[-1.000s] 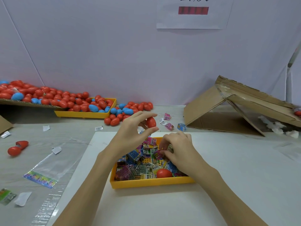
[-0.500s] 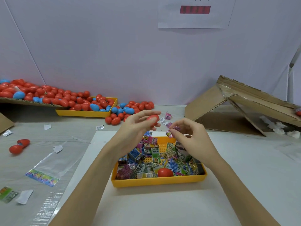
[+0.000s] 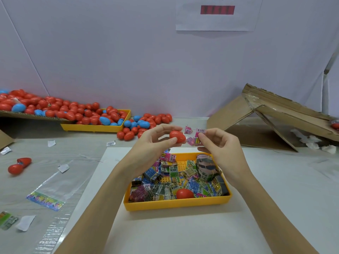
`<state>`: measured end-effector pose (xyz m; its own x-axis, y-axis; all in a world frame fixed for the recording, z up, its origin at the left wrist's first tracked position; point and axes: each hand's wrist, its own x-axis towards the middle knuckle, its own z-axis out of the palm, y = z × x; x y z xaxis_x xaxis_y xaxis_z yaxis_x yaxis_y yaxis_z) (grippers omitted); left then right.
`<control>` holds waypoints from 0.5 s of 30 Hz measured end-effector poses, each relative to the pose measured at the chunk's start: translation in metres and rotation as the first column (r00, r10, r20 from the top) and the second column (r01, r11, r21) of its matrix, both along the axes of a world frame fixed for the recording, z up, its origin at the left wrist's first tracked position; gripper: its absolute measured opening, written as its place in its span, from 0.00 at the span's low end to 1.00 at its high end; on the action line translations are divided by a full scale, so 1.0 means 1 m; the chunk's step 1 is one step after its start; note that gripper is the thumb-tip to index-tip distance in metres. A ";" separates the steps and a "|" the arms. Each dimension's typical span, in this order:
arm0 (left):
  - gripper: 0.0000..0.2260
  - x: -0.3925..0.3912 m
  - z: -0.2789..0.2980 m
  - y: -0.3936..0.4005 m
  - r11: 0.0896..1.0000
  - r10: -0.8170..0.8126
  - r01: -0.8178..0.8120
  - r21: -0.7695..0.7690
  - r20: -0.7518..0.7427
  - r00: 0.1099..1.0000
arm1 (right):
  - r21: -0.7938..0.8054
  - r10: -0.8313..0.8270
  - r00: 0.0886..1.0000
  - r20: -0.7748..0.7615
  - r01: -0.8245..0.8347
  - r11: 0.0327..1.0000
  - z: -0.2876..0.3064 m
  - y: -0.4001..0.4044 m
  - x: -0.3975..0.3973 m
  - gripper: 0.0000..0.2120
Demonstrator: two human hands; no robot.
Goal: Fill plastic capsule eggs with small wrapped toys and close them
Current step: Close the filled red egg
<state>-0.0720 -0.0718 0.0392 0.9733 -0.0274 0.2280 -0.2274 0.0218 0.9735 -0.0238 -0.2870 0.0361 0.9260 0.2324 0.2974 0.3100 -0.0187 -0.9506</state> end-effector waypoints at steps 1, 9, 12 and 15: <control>0.12 0.000 0.000 -0.001 1.000 -0.005 0.005 -0.027 -0.003 1.000 | 0.030 0.018 1.000 -0.017 -0.018 0.999 0.000 0.000 0.000 0.05; 0.23 -0.001 -0.002 -0.004 0.990 0.035 -0.047 0.132 0.091 0.995 | -0.023 0.027 1.000 0.005 -0.027 0.999 -0.004 0.002 -0.002 0.06; 0.23 -0.001 -0.001 -0.006 0.985 0.025 -0.038 0.171 0.077 0.997 | -0.089 0.001 0.996 0.085 0.006 0.996 -0.004 0.002 -0.001 0.05; 0.19 -0.002 -0.002 -0.009 0.975 0.038 -0.053 0.216 0.073 0.997 | -0.157 -0.001 0.990 0.144 0.024 0.987 -0.005 0.003 -0.001 0.04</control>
